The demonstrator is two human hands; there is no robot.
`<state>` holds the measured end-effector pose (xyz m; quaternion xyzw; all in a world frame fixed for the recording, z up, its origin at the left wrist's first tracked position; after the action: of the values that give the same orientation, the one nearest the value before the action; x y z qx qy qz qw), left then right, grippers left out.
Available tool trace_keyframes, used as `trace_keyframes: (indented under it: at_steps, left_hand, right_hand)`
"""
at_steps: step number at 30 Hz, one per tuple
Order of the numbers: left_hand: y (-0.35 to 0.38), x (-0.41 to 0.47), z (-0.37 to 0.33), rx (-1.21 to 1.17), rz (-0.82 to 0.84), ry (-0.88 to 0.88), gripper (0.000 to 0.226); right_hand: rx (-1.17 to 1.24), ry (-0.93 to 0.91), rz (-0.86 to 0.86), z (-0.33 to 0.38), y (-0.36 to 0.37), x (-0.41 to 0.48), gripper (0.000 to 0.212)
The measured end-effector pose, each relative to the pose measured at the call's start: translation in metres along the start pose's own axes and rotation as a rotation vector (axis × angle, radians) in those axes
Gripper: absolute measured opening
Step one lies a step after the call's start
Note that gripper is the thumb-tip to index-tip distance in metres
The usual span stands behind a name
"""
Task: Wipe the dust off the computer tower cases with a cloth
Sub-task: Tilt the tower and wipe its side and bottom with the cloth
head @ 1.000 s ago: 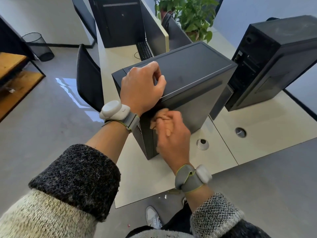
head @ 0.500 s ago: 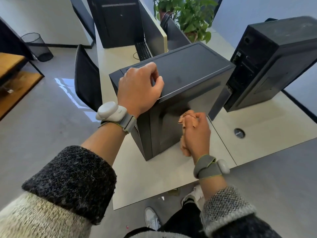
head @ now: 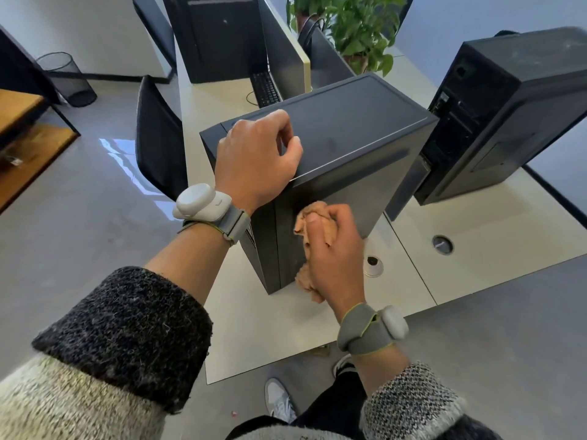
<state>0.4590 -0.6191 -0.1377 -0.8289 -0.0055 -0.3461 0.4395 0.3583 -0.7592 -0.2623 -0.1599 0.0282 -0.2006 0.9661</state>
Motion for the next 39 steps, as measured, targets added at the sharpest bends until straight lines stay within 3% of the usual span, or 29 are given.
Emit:
trace_keyframes:
  at_steps: [6, 12, 18, 23, 26, 29, 32, 36, 39]
  left_hand:
    - [0.0, -0.001, 0.001, 0.005, -0.003, -0.003, 0.017]
    - [0.0, -0.001, 0.0, 0.014, -0.002, -0.004, 0.018]
    - [0.0, -0.003, -0.001, 0.026, 0.001, 0.002, 0.018]
    - [0.0, 0.0, -0.001, 0.025, 0.003, -0.007, 0.018]
    - [-0.002, 0.0, -0.004, 0.044, 0.024, -0.018, 0.017]
    - [0.0, 0.001, -0.01, 0.089, 0.11, -0.011, 0.017]
    - [0.006, 0.006, -0.015, 0.163, 0.286, 0.011, 0.018]
    - [0.017, 0.018, -0.048, 0.17, 0.39, 0.037, 0.022]
    - [0.031, 0.032, -0.074, 0.235, 0.345, 0.045, 0.026]
  right_hand:
    - [-0.013, 0.269, 0.064, -0.04, 0.0, 0.011, 0.011]
    - [0.078, -0.011, -0.05, 0.011, -0.012, 0.016, 0.009]
    - [0.101, 0.388, 0.026, -0.056, -0.006, 0.024, 0.012]
    - [0.099, 0.097, -0.053, 0.0, -0.02, 0.029, 0.01]
    - [0.096, 0.213, -0.055, -0.021, -0.016, 0.033, 0.009]
    - [0.134, 0.473, 0.05, -0.054, -0.021, 0.04, 0.013]
    - [-0.031, 0.406, 0.102, -0.041, -0.031, 0.057, 0.014]
    - [0.099, 0.21, 0.034, -0.018, -0.04, 0.061, 0.009]
    - [0.208, 0.349, 0.053, -0.047, -0.036, 0.059, 0.011]
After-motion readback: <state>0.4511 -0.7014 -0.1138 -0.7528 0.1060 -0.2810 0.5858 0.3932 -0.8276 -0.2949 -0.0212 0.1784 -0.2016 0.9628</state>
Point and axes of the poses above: each hand's wrist, its own x-axis towards the middle knuckle, its own y-axis out of the palm, z = x × y, the point moved 7 cm from there along x, towards the middle knuckle, and after that the axes turned 10 degrees about y, right-handed, at the moved point
